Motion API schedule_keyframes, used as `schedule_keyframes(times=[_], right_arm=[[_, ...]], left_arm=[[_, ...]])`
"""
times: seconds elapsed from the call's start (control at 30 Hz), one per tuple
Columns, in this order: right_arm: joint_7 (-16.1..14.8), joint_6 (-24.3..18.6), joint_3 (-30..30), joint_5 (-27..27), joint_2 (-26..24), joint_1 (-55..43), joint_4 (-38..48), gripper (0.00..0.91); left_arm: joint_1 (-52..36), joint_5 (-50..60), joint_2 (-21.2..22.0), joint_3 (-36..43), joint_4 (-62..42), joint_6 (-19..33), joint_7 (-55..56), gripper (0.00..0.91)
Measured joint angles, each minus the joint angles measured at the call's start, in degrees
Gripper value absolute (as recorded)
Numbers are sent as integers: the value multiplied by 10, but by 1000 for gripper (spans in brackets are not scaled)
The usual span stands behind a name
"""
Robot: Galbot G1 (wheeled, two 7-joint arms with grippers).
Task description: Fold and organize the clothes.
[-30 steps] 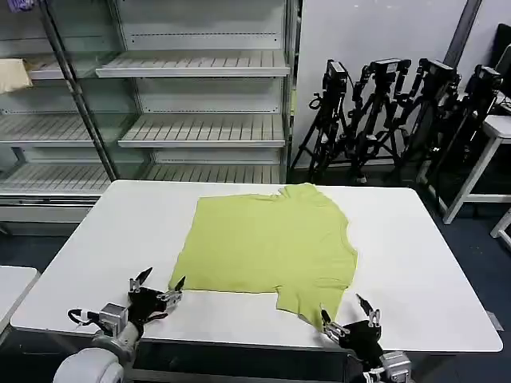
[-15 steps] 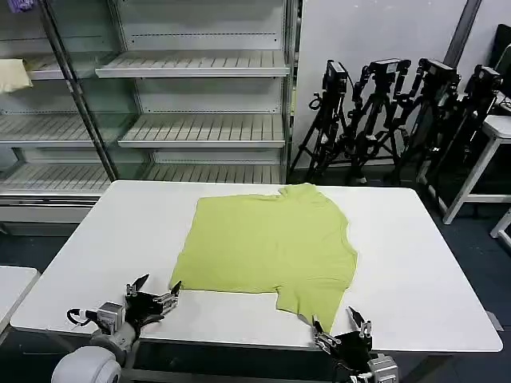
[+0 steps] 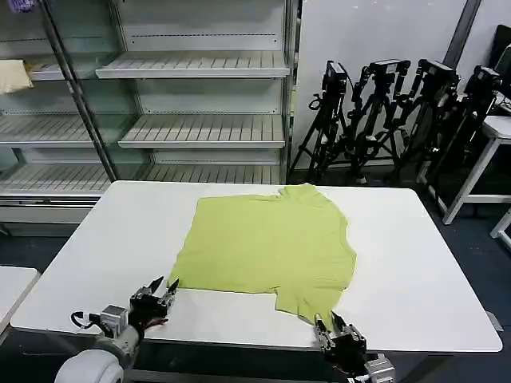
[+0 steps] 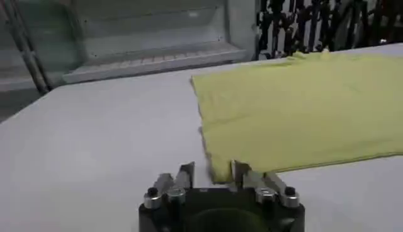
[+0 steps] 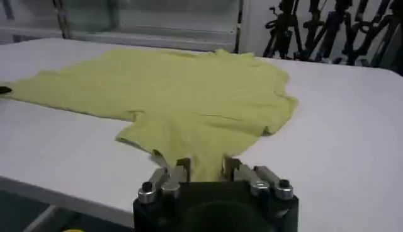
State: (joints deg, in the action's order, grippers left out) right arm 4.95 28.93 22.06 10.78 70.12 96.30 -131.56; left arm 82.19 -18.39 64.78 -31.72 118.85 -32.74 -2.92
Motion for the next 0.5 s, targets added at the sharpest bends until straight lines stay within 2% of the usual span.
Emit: schedule_keyframes(times=[0.27,0.5], right_arm=[[-18,-18,19,19,-13,-25,1,0],[-35,-16,26,42,-24,-98,32,0]], left_arm=[[-5,-2,1,-4,19,-4,-11,10],[-38,-22,4,-4,18,0,-24,10]])
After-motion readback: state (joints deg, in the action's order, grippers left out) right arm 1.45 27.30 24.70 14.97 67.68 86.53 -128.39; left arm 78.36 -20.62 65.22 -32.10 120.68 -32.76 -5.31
